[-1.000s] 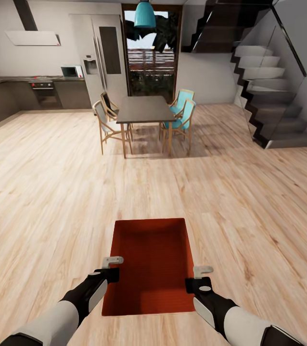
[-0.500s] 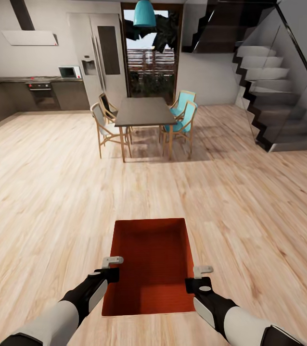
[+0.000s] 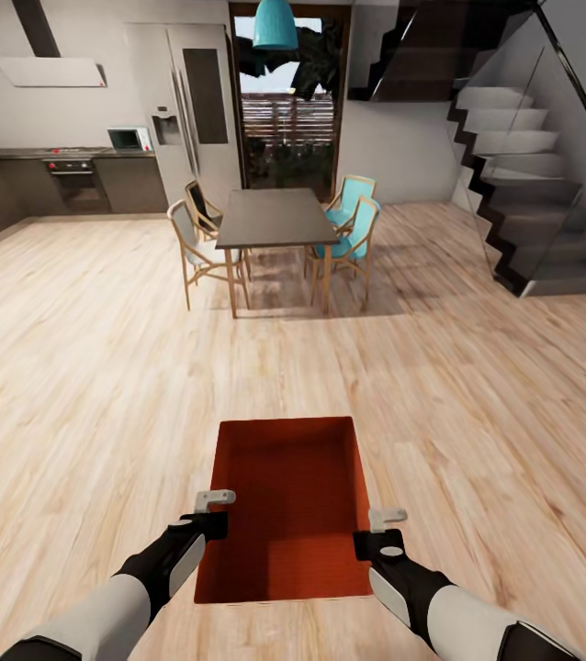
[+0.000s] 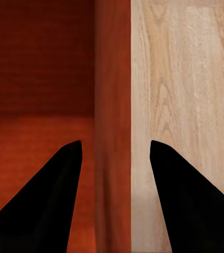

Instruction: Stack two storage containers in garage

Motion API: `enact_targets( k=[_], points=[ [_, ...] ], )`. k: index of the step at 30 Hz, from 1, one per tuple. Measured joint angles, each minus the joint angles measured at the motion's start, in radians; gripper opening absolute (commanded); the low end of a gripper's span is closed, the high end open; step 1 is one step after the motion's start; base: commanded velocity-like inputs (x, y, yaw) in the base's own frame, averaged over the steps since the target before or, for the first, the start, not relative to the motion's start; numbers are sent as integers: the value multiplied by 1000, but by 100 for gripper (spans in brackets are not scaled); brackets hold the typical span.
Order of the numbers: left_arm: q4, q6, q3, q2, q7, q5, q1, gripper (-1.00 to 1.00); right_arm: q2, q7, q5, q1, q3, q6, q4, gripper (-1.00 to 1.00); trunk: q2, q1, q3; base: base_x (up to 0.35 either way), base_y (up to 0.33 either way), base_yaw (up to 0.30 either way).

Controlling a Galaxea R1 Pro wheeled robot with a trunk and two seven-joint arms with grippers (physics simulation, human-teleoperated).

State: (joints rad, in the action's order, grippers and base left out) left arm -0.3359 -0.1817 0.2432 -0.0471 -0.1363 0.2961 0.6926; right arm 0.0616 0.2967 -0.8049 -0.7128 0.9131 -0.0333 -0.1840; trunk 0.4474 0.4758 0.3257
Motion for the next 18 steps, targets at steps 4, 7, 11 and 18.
enact_targets(
  k=[4,7,11,18],
  points=[
    [0,1,0,0,0,0,0,-100,0,0,0,0,0,0,-1,-100,0,0,0,324,0,0],
    [0,0,0,0,0,0,0,-100,0,0,0,0,0,0,0,-100,0,0,0,324,0,0],
    [0,0,0,0,0,0,0,-100,0,0,0,0,0,0,-1,-100,0,0,0,324,0,0],
    [0,0,0,0,0,0,0,-100,0,0,0,0,0,0,0,-100,0,0,0,324,0,0]
  ],
)
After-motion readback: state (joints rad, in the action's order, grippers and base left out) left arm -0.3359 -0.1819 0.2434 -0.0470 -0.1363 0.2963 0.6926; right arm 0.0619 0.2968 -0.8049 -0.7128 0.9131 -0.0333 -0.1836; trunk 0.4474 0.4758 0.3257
